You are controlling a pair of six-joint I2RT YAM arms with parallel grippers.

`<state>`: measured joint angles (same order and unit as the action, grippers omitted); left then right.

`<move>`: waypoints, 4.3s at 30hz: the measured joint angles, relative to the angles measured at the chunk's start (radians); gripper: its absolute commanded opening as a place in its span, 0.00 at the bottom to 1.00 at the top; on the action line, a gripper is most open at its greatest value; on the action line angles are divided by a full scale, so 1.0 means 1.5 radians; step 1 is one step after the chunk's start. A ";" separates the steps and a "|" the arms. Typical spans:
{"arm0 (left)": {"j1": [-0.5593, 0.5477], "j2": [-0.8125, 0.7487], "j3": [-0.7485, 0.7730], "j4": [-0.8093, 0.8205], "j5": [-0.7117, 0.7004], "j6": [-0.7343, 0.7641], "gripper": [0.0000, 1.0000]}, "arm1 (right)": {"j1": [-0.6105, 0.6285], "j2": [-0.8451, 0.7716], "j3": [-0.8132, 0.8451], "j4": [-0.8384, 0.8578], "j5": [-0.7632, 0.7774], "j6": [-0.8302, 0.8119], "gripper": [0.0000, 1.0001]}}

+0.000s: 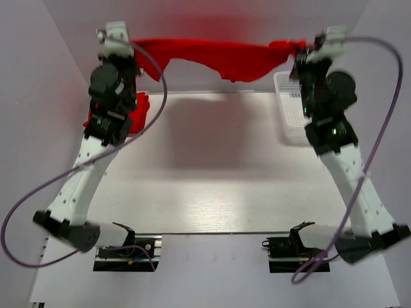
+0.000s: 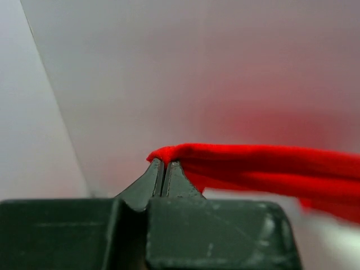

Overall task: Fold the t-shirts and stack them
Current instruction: Flatten out the tshirt

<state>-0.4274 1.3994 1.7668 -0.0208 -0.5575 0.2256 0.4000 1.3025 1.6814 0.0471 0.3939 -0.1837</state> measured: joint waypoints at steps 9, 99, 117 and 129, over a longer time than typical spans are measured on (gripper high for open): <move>-0.001 -0.281 -0.581 -0.270 0.085 -0.407 0.00 | 0.000 -0.289 -0.604 -0.165 -0.144 0.273 0.21; 0.136 -0.137 -0.564 -0.505 0.362 -0.496 1.00 | -0.105 -0.192 -0.703 -0.390 -0.366 0.336 0.90; 0.134 -0.228 -0.649 -0.561 0.353 -0.538 1.00 | -0.105 -0.134 -0.800 -0.247 -0.396 0.369 0.60; 0.134 -0.223 -0.649 -0.562 0.345 -0.540 1.00 | -0.105 -0.111 -0.814 -0.203 -0.388 0.376 0.10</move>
<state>-0.2264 1.0657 0.7940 -0.8631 -0.0406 -0.5842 0.2420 1.1366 0.4606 -0.2569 -0.1879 0.3805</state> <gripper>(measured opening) 0.994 0.213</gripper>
